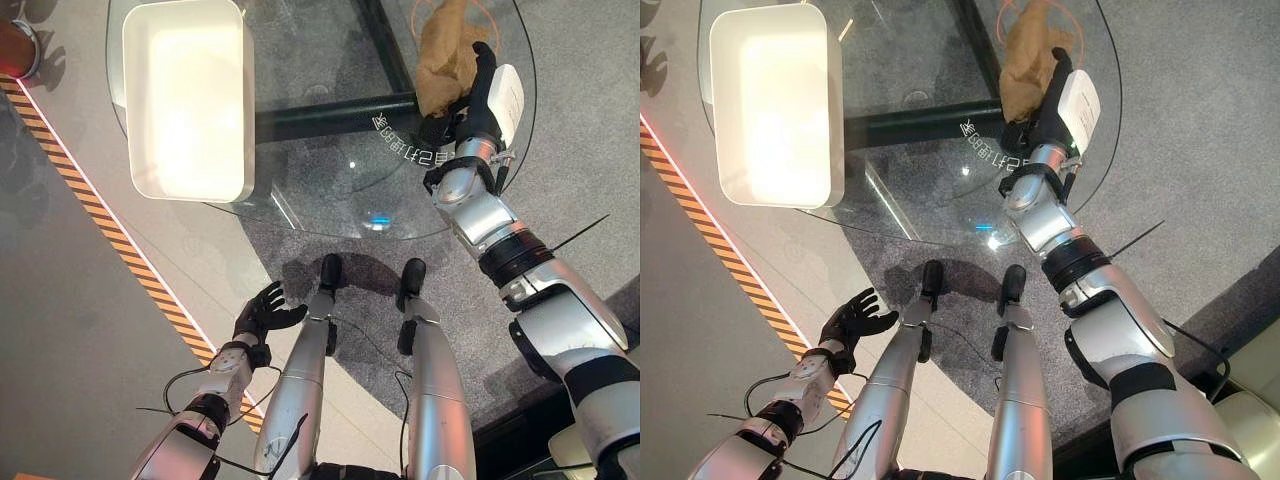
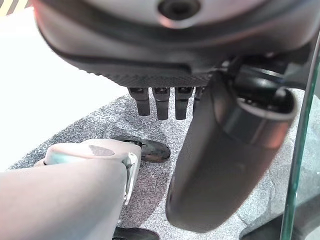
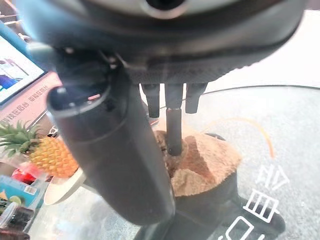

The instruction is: Wipe the table with a cloth and put it in the basket.

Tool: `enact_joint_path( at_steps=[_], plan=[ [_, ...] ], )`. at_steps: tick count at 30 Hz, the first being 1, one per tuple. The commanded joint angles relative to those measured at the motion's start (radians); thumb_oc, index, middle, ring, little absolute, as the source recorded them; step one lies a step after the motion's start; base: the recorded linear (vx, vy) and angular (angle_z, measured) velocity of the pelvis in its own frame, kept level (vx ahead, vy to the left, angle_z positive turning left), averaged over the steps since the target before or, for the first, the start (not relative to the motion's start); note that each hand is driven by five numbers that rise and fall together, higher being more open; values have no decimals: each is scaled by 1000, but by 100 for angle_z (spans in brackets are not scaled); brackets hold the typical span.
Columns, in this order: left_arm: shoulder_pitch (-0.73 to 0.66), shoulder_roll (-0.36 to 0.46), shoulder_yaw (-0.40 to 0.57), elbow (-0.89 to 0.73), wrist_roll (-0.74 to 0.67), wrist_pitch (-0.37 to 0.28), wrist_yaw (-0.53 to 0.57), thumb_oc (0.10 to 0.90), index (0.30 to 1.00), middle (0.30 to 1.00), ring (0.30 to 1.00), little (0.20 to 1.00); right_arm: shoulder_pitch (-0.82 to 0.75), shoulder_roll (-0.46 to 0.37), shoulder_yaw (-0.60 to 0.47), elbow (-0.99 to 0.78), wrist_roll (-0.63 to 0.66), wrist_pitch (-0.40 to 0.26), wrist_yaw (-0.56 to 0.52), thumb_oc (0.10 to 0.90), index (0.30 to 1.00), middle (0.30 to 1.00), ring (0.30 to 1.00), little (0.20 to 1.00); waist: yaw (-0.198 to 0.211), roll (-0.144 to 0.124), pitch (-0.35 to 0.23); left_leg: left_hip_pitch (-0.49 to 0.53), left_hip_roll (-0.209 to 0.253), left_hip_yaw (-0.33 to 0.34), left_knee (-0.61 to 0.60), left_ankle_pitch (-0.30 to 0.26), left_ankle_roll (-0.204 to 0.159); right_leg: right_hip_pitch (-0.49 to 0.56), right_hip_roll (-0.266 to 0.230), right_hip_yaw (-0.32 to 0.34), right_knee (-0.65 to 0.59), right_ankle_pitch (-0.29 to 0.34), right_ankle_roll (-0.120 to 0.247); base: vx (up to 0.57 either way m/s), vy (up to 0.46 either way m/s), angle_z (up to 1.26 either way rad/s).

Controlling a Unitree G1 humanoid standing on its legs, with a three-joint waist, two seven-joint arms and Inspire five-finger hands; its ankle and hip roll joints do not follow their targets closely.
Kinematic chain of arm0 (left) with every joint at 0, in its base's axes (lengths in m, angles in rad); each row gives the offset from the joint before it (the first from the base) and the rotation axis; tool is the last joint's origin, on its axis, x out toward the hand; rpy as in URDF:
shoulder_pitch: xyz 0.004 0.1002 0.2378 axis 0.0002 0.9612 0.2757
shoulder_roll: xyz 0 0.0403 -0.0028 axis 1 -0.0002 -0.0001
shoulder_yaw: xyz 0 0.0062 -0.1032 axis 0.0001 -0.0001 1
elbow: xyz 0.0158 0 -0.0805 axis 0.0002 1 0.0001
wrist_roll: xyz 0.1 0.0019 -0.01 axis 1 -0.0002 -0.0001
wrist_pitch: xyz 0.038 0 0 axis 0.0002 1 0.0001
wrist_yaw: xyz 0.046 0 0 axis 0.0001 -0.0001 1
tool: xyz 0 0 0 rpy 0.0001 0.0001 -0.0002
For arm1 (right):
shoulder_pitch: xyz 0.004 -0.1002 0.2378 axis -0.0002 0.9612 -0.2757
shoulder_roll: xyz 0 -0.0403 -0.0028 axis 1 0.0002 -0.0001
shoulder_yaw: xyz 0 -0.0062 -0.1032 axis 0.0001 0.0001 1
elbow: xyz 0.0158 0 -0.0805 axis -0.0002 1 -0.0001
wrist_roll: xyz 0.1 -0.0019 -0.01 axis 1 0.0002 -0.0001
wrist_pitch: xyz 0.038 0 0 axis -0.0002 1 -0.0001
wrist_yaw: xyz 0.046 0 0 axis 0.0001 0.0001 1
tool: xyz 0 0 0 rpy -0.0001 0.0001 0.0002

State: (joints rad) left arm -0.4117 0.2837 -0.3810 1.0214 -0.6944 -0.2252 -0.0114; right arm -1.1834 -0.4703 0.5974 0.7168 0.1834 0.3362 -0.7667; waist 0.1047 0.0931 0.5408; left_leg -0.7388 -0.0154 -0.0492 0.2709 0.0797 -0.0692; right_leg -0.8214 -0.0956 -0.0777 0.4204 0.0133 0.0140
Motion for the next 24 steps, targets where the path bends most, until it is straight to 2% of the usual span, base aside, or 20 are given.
enact_joint_path(
  at_steps=[1, 8, 14, 20, 24],
  plan=[
    [26, -2, 4, 23, -23, -32, 11, 800, 900, 900, 900, 900, -73, -54, 39, -50, -101, -14, -105, 800, 900, 900, 900, 900, -8, 28, -21, 29, -61, 60, 6, -39, 48, 57, 42, -78, -37, -54, -4, 0, 0, 0],
    [21, 5, -6, 24, -28, -32, 9, 800, 900, 900, 900, 900, -96, -85, 62, 81, -92, -6, -127, 800, 900, 900, 900, 900, -3, 29, -21, 20, -60, 58, 16, -46, 51, 50, 41, -81, -31, -54, -3, 0, 0, 0],
    [17, 11, -15, 24, -36, -32, 11, 800, 900, 900, 900, 900, -112, -102, 72, 117, -124, -1, -138, 800, 900, 900, 900, 900, -3, 27, -21, 16, -60, 56, 19, -47, 52, 47, 41, -82, -31, -53, -2, 0, 0, 0],
    [12, 21, -16, 14, -39, -20, 12, 800, 900, 900, 900, 900, -120, -115, 86, 119, -126, -43, -122, 800, 900, 900, 900, 900, -4, 26, -21, 15, -62, 53, 22, -50, 53, 45, 41, -83, -29, -53, 0, 0, 0, 0],
    [7, 21, -14, 10, -34, -12, 15, 800, 900, 900, 900, 900, -125, -108, 92, 102, -72, -78, -92, 800, 900, 900, 900, 900, -2, 26, -21, 13, -62, 53, 22, -50, 52, 44, 38, -84, -31, -53, 0, 0, 0, 0]
  ],
)
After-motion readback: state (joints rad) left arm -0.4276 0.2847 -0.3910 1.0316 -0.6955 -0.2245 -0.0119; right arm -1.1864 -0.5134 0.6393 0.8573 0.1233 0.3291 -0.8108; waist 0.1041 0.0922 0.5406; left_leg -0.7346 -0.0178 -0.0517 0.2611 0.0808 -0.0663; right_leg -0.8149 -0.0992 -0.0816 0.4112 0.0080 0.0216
